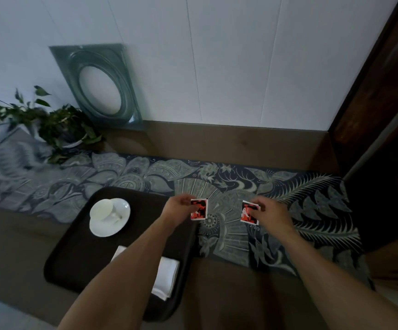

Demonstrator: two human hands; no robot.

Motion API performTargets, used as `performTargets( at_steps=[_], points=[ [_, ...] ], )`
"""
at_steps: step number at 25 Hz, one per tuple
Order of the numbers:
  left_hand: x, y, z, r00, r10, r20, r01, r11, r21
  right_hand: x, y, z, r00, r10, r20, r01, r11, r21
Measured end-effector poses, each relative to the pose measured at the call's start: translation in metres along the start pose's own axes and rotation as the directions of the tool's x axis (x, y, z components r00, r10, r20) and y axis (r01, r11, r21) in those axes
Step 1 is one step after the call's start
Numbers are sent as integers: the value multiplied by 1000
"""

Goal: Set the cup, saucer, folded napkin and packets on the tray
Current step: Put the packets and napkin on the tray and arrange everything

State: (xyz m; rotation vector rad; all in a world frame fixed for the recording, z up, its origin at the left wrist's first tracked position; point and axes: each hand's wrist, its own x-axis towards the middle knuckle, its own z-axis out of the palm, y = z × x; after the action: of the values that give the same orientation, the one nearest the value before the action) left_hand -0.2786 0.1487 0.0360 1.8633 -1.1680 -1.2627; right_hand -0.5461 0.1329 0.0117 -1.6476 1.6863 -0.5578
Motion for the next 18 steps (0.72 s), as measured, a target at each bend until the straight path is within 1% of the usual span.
performTargets(
  at_steps=[3, 5, 8, 14, 18],
  points=[
    [-15, -11, -11, 1000, -6, -11, 5, 998, -67, -16, -9, 21, 1000, 12, 20, -12, 999, 35],
    [-18, -20, -24, 1000, -18, 8, 19, 995, -96, -21, -15, 37, 999, 30, 32, -31, 999, 39],
    [-12, -38, -51, 999, -20, 45, 24, 994, -102, -24, -28, 66, 997, 63, 42, -66, 993, 95],
    [15, -81, -111, 987, 11, 159, 8, 993, -117, -27, -78, 138, 992, 109, 56, -116, 984, 138],
    [38, -108, -139, 968, 14, 252, 11, 995, -96, -26, -107, 180, 994, 105, 21, -107, 990, 90]
  ],
)
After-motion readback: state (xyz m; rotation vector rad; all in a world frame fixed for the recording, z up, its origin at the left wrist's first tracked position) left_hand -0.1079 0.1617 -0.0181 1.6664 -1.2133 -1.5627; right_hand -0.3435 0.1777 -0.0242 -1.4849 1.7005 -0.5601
